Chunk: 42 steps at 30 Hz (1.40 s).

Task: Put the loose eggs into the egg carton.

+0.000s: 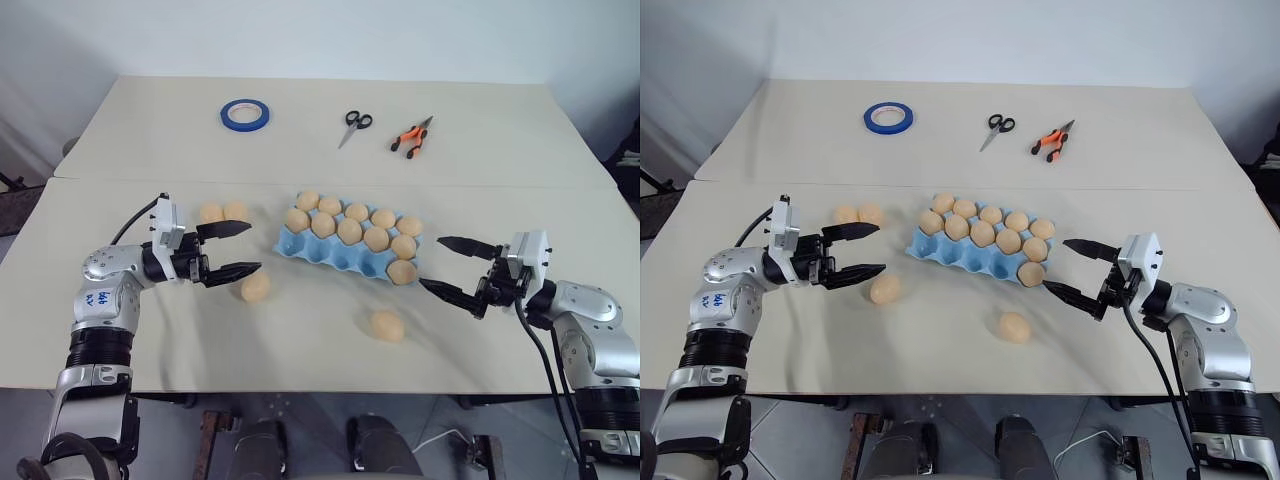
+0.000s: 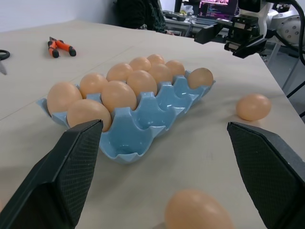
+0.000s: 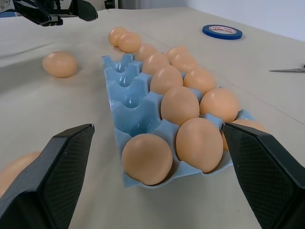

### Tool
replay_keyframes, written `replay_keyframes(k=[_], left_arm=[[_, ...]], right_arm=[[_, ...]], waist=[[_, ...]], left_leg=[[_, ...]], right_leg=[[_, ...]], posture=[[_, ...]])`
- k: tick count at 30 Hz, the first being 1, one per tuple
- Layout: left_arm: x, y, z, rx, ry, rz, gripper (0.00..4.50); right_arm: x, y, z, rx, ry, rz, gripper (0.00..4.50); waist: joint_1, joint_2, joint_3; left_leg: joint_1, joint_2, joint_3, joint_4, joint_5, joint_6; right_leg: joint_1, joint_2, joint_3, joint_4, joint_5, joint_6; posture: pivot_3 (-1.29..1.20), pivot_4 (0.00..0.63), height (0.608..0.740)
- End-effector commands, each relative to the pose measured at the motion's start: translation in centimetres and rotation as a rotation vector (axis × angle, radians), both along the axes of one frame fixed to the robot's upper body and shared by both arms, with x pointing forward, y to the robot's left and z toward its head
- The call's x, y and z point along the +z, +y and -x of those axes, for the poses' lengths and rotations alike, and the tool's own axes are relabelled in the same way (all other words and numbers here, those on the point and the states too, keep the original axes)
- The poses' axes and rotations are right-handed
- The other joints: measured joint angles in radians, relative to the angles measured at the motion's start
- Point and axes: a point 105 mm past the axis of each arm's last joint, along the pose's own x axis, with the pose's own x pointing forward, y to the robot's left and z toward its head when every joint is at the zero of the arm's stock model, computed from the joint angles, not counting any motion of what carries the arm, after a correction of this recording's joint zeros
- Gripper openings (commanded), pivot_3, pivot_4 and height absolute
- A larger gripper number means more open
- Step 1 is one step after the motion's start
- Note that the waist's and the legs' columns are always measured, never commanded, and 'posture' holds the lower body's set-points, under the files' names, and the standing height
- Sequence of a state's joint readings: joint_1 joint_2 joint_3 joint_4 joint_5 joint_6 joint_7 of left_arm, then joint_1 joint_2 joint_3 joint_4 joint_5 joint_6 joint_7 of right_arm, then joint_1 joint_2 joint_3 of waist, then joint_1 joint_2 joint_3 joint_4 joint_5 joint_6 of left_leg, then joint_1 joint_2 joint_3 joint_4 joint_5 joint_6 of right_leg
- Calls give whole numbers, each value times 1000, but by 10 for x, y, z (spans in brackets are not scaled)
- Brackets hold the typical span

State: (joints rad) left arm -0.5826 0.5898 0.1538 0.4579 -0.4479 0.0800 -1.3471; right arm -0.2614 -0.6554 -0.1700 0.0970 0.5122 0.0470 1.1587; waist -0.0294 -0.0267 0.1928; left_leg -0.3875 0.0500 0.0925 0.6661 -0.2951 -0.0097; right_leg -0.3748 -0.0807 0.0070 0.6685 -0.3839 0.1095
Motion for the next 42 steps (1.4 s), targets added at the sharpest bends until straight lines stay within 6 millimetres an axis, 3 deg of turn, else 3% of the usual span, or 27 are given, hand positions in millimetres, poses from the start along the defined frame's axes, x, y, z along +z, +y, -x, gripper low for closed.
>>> replay_keyframes(k=[1,16,21,24,27,33,42], left_arm=[[11,5,4,-8,-44,3,4444],[21,6,11,6,9,39,4444],[23,10,12,11,-16,40,4444],[22,13,17,-7,-25,36,4444],[18,15,22,-34,-25,28,4444],[14,13,35,-120,-32,23,4444],[2,12,69,-306,-29,-77,4444]], right_arm=[[14,-6,0,-21,-57,11,4500],[40,-9,-9,-103,-69,-20,4500],[54,-14,-12,-215,-71,19,4500],[54,-20,-3,-274,-22,12,4500],[32,-11,20,-271,91,64,4500],[6,16,50,-244,195,50,4500],[-28,31,71,-262,277,89,4500]], waist=[[0,0,0],[0,0,0],[-1,0,0],[1,0,0],[5,0,0],[0,0,0],[1,0,0]], left_leg=[[0,0,0,0,0,0],[0,0,0,-1,0,0],[0,0,0,-1,0,0],[-1,0,0,-2,0,0],[-2,0,-2,-4,0,0],[-3,0,-1,-3,-2,1],[-2,0,-2,-3,-4,4]], right_leg=[[0,0,0,0,0,0],[0,0,0,-1,0,0],[0,0,0,-1,0,0],[0,-1,0,-2,0,0],[0,-1,0,-5,0,0],[0,0,-1,-7,0,1],[0,0,2,-7,1,0]], posture=[[0,150,740],[0,150,740],[0,150,740],[0,150,740],[0,150,740],[0,150,740],[0,150,740]])
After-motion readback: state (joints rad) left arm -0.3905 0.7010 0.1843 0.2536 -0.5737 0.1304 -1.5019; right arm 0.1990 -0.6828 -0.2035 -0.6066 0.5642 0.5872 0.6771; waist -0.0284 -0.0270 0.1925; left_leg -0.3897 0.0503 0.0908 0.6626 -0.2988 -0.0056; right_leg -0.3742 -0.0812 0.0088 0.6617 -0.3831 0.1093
